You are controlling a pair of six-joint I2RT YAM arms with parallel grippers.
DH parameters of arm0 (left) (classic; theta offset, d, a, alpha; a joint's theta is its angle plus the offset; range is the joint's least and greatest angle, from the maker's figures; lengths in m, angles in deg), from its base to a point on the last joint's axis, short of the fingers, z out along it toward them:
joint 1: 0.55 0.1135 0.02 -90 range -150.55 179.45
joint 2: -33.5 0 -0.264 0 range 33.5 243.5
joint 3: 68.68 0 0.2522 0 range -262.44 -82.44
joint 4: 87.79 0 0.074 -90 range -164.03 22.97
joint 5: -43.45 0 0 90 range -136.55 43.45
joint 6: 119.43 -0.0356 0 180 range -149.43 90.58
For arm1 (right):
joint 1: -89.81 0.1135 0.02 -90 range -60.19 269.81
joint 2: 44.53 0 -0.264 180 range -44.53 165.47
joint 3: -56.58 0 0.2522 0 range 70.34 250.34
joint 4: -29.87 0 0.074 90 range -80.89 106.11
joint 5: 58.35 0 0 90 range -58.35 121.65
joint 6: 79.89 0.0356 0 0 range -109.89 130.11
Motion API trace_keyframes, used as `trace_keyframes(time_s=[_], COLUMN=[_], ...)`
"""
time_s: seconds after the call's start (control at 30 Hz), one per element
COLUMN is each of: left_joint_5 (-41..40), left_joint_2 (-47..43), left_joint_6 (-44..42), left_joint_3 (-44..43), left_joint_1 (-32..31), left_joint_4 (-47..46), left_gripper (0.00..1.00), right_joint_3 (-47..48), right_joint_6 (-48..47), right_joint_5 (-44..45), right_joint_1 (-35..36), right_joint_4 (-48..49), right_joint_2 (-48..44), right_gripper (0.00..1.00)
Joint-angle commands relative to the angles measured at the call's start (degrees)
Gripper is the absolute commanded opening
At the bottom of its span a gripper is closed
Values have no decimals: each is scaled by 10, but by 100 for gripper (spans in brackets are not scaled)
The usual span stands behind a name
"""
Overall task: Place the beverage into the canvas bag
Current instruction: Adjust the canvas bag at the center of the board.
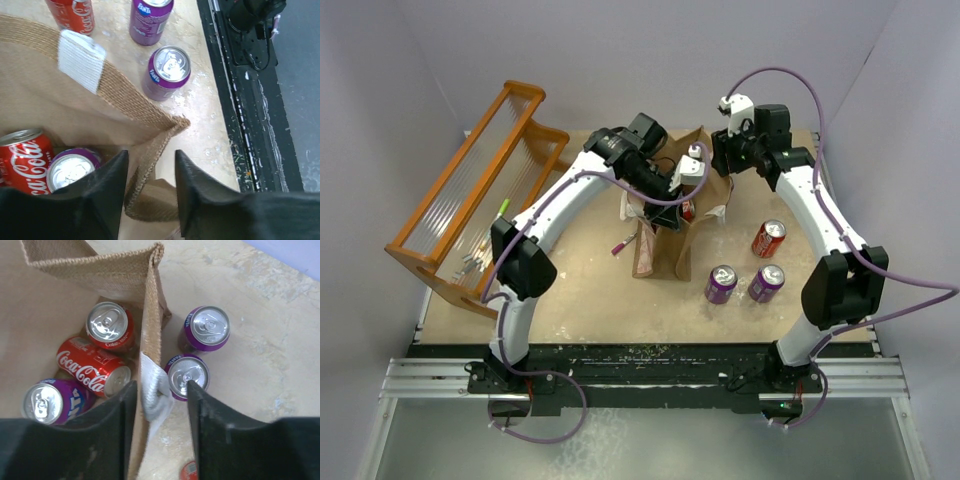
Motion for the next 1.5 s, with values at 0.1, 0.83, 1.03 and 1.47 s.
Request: trace_keyframes(time_s=[0.1, 0.83, 1.03, 1.47], left_joint_5=[-20, -100, -107, -90], left_joint_2=[-38, -68, -73, -73], left_joint_6=[-89, -129, -123, -58], left_joint_3=[33, 253, 292, 177], left_joint_1=[-28, -75, -66, -30], left_joint_4=[67, -29, -58, -97], left_gripper=[12, 7, 12, 77], right_joint_3=[21, -10, -35, -42], right_joint_6=[26, -19, -47, -119], right_joint_5=[-44, -160, -171, -169], right_joint_1=[-3, -23, -24, -23], right_joint_4=[11, 13, 14, -6], right_joint_2=[14, 59, 53, 34], right_gripper=[30, 0, 1, 19])
